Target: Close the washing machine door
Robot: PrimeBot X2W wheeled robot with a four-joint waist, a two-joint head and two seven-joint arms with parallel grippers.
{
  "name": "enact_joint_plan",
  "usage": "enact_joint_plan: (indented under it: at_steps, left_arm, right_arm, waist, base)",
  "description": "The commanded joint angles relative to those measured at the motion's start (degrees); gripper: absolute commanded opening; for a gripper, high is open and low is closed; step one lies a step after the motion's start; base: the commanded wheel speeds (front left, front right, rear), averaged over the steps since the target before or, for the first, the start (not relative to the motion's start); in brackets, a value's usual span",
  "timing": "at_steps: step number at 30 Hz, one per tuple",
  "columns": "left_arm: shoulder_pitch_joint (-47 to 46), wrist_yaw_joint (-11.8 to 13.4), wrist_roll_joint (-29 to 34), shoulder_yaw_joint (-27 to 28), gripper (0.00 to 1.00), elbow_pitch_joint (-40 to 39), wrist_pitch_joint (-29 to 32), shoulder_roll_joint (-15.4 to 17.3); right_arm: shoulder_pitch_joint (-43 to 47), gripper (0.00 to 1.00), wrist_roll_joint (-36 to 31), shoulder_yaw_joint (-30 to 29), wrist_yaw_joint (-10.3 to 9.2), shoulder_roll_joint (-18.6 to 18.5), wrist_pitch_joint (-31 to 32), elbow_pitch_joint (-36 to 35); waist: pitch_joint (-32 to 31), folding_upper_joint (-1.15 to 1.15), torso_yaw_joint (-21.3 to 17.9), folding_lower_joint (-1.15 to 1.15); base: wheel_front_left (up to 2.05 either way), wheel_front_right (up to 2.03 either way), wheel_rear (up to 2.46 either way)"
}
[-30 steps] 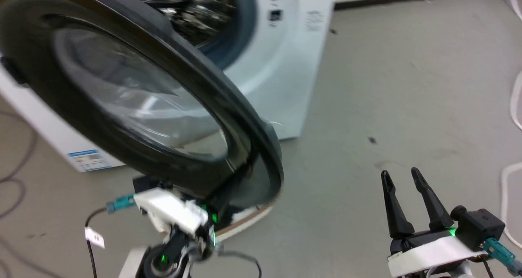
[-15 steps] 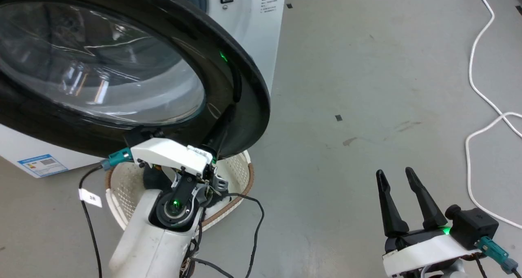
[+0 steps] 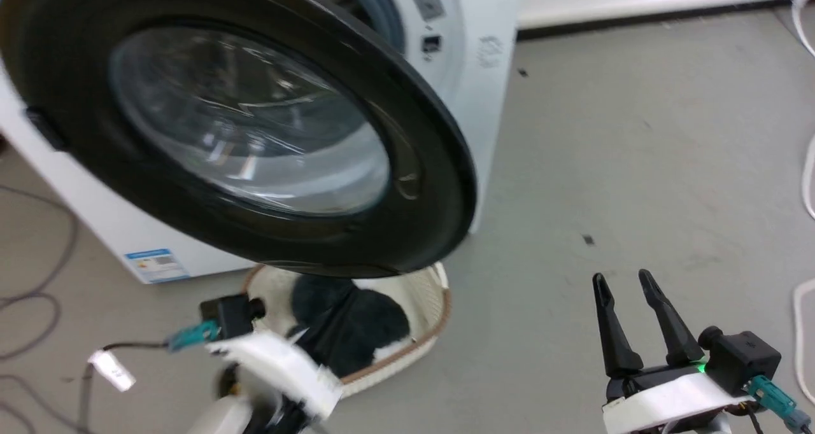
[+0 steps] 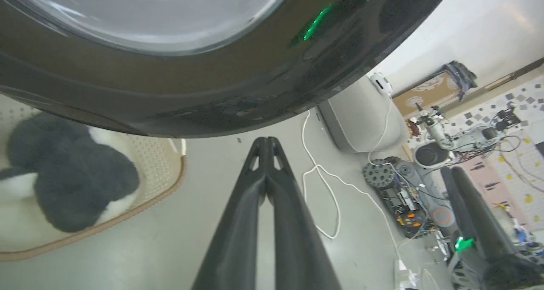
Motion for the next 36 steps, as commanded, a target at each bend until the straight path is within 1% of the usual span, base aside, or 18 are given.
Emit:
enact_joint_plan:
  at_steps: [1, 2, 4, 7, 9, 10, 14, 15, 16, 19, 22, 26, 29, 35, 36]
  left_arm:
    - [0.47, -0.21, 1.64, -0.16, 0.00, -0.29, -1.03, 1.24]
    - [0.87, 0.24, 5.24, -1.02, 0.00, -0.51, -3.02, 2.93]
    - [1.41, 2.65, 11.74, -1.95, 0.00, -0.89, -7.22, 5.56]
    - [2.39, 6.34, 17.09, -0.56, 0.00, -2.72, -10.77, 7.35]
    - [3.62, 8.66, 19.63, 1.82, 0.00, -5.15, -11.72, 7.94]
    - [4.45, 9.37, 20.87, 3.03, 0.00, -6.75, -11.92, 8.09]
    - [9.39, 11.86, 26.31, 10.84, 0.00, -14.99, -12.05, 6.51]
    - [10.88, 12.39, 28.07, 12.49, 0.33, -16.66, -12.05, 5.91]
    - [12.32, 12.83, 29.72, 13.94, 1.00, -18.10, -12.06, 5.20]
    - [16.39, 13.44, 33.66, 16.86, 1.00, -20.67, -12.07, 2.95]
    - [19.31, 13.22, 37.14, 17.88, 1.00, -21.73, -12.07, 1.23]
    - [21.71, 12.23, 40.81, 17.62, 1.00, -21.35, -12.07, -0.56]
    - [22.36, 12.08, 43.10, 17.35, 1.00, -20.11, -12.07, -1.54]
    - [22.47, 11.06, 45.80, 17.49, 1.00, -18.88, -12.08, -3.74]
    - [22.35, 10.83, 46.24, 17.48, 1.00, -18.76, -12.08, -3.95]
  right_arm:
    - [0.63, 1.00, -0.08, -0.11, 0.05, 0.13, 0.07, -0.30]
    - [0.91, 1.00, -0.09, -0.36, 0.05, 0.12, 0.16, -0.46]
    - [1.52, 1.00, -0.11, -0.72, 0.05, 0.11, 0.37, -0.78]
    - [2.38, 1.00, -0.16, -0.75, 0.05, 0.12, 0.75, -1.07]
    - [2.82, 1.00, -0.18, -0.66, 0.05, 0.12, 0.96, -1.23]
    - [3.04, 1.00, -0.18, -0.66, 0.05, 0.12, 1.05, -1.33]
    - [3.75, 1.00, -0.25, -0.76, 0.05, 0.14, 1.45, -1.86]
    - [3.85, 1.00, -0.26, -0.77, 0.05, 0.14, 1.53, -1.96]
    - [3.94, 1.00, -0.28, -0.76, 0.05, 0.14, 1.61, -2.06]
    - [4.16, 1.00, -0.34, -0.52, 0.05, 0.15, 1.89, -2.25]
    - [4.40, 1.00, -0.41, -0.40, 0.05, 0.08, 2.13, -2.35]
    - [4.84, 1.00, -0.24, -0.41, 0.05, -0.13, 2.36, -2.42]
    - [4.93, 1.00, -0.23, -0.03, 0.05, -0.52, 2.51, -2.32]
    - [4.96, 1.00, 0.38, 1.52, 0.05, -0.84, 3.20, -1.83]
    - [4.90, 0.46, 0.28, 1.95, 0.05, -1.10, 3.41, -1.86]
  waist:
    - [-2.01, 0.00, 2.19, 0.00]
    - [-2.45, 0.00, 2.99, 0.00]
    - [-3.19, 0.00, 4.48, 0.00]
    - [-4.18, 0.00, 6.57, 0.00]
    - [-4.79, 0.00, 7.71, 0.00]
    - [-5.10, 0.00, 8.29, 0.00]
    - [-5.67, 0.00, 10.23, 0.00]
    - [-5.74, 0.00, 10.64, 0.00]
    - [-5.77, 0.00, 11.02, 0.00]
    - [-5.91, 0.00, 11.93, 0.00]
    - [-5.98, 0.00, 12.69, 0.00]
    - [-6.19, 0.00, 13.69, 0.00]
    - [-6.15, 0.00, 14.17, 0.00]
    - [-5.64, 0.00, 15.04, 0.00]
    - [-5.35, 0.00, 15.23, 0.00]
  base:
    - [0.00, 0.00, 0.00]
    - [0.00, 0.00, 0.00]
    - [0.00, 0.00, 0.00]
    - [0.00, 0.00, 0.00]
    - [0.00, 0.00, 0.00]
    - [0.00, 0.00, 0.00]
    - [0.00, 0.00, 0.00]
    - [0.00, 0.00, 0.00]
    - [0.00, 0.00, 0.00]
    - [0.00, 0.00, 0.00]
    - [0.00, 0.00, 0.00]
    - [0.00, 0.00, 0.00]
    - [0.00, 0.00, 0.00]
    - [0.00, 0.00, 0.00]
    - [0.00, 0.00, 0.00]
